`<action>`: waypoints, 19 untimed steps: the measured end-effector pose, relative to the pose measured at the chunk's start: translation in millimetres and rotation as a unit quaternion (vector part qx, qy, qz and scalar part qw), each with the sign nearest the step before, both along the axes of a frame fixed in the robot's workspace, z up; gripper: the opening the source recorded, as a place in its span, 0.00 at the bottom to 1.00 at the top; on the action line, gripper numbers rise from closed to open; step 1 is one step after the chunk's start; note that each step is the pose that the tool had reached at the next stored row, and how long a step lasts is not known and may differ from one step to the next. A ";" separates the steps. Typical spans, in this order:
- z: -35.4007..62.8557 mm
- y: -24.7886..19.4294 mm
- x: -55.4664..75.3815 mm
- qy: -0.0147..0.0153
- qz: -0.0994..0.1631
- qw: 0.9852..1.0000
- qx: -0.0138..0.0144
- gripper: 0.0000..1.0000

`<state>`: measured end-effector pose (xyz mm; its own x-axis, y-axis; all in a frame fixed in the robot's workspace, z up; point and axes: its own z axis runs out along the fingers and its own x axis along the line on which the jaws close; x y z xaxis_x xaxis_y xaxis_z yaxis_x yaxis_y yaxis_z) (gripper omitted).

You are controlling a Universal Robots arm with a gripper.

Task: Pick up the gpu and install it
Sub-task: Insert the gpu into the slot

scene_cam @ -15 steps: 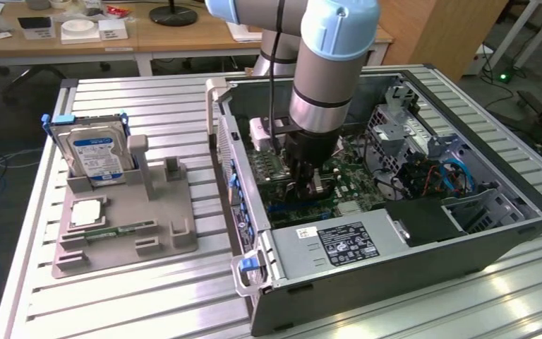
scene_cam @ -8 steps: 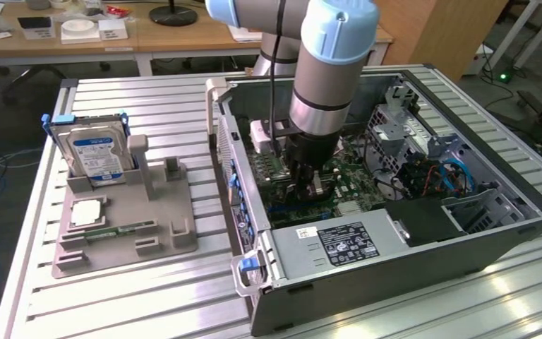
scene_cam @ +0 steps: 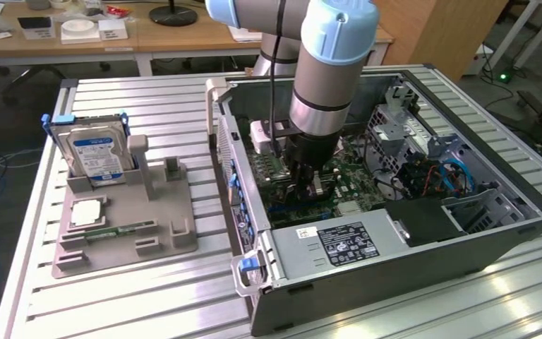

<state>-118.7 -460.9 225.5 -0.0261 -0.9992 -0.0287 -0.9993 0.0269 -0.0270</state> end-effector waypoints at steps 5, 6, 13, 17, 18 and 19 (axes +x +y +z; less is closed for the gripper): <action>0.0 0.0 -0.3 0.000 0.000 1.000 0.000 0.27; 0.0 0.0 -0.3 0.000 0.000 1.000 0.000 0.27; 0.1 0.0 -0.7 0.000 0.000 1.000 0.000 0.27; 0.1 0.0 -1.5 -0.001 0.000 1.000 0.000 0.27; 0.0 0.0 -1.6 -0.001 0.000 1.000 0.000 0.27; 0.0 0.0 -1.7 -0.001 0.000 1.000 0.000 0.27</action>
